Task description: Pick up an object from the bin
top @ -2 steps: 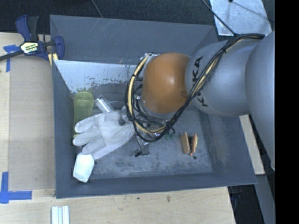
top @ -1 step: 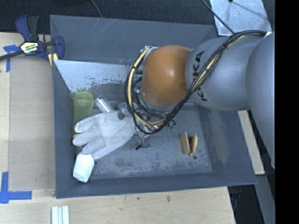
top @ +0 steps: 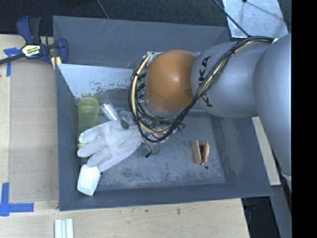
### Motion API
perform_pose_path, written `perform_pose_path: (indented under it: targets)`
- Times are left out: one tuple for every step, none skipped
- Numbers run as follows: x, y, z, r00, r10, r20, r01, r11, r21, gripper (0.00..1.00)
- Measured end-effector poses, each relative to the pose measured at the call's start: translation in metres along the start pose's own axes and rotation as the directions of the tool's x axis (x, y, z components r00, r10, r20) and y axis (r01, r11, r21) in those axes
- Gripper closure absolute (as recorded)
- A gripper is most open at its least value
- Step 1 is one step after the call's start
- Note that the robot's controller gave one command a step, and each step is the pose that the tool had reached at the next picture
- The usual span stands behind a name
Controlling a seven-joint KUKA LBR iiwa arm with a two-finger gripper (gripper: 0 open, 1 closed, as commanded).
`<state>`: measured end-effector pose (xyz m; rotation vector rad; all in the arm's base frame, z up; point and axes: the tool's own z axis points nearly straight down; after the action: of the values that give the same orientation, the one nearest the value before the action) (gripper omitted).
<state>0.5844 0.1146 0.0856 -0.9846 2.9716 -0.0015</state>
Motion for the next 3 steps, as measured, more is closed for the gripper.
perform_pose_path:
  targets:
    - [-0.0146,-0.0088,0.0109,1.000,0.018,0.006,-0.018,1.000,0.000,1.00]
    - [-0.0144,-0.0088,0.0111,1.000,0.018,0.006,-0.018,1.000,0.000,1.00]
    - [-0.0133,-0.0082,0.0086,1.000,0.018,0.001,-0.018,1.000,-0.002,1.00]
